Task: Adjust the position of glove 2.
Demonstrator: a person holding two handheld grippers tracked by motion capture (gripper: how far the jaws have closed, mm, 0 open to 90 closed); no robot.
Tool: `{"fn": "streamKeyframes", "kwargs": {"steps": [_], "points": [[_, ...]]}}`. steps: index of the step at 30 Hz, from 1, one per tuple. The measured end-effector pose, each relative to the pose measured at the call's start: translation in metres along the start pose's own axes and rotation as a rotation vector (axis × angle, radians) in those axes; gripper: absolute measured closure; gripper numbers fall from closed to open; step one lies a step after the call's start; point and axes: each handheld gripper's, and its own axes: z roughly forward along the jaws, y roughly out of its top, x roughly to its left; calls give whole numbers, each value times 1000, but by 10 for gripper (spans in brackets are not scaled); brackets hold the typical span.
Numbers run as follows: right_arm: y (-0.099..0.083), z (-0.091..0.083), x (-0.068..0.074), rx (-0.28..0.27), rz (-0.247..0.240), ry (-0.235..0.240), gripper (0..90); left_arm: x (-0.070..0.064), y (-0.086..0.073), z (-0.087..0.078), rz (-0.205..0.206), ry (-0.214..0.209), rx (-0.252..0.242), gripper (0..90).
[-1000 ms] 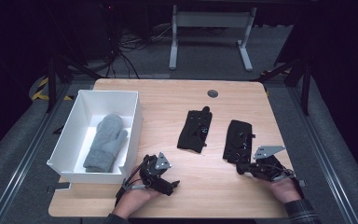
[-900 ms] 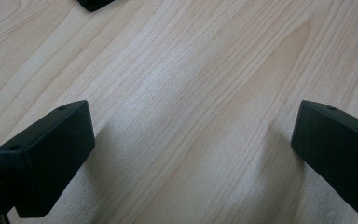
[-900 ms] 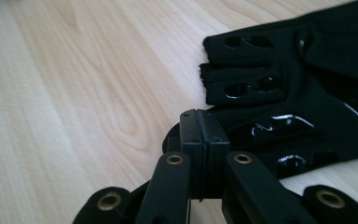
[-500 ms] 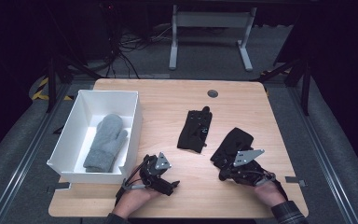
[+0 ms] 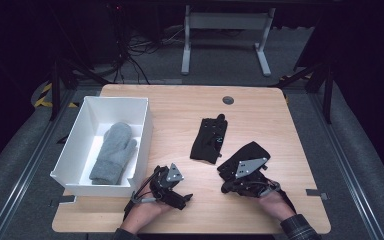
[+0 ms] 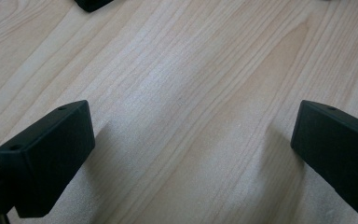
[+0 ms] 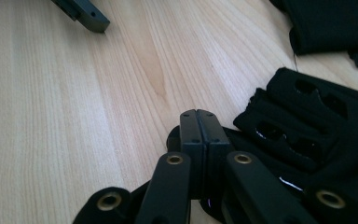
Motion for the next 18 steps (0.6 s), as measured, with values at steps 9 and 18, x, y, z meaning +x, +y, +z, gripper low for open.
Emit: {"fn": "streamKeyframes", "kwargs": {"steps": [9,18], "points": [[-14,-47,-46,-84,85,-161,900,-1,1,0,-3,-4,3,0],[-43,-69,-98,-56,191,-325,900,0,0,0,4,-7,-1,0]]}}
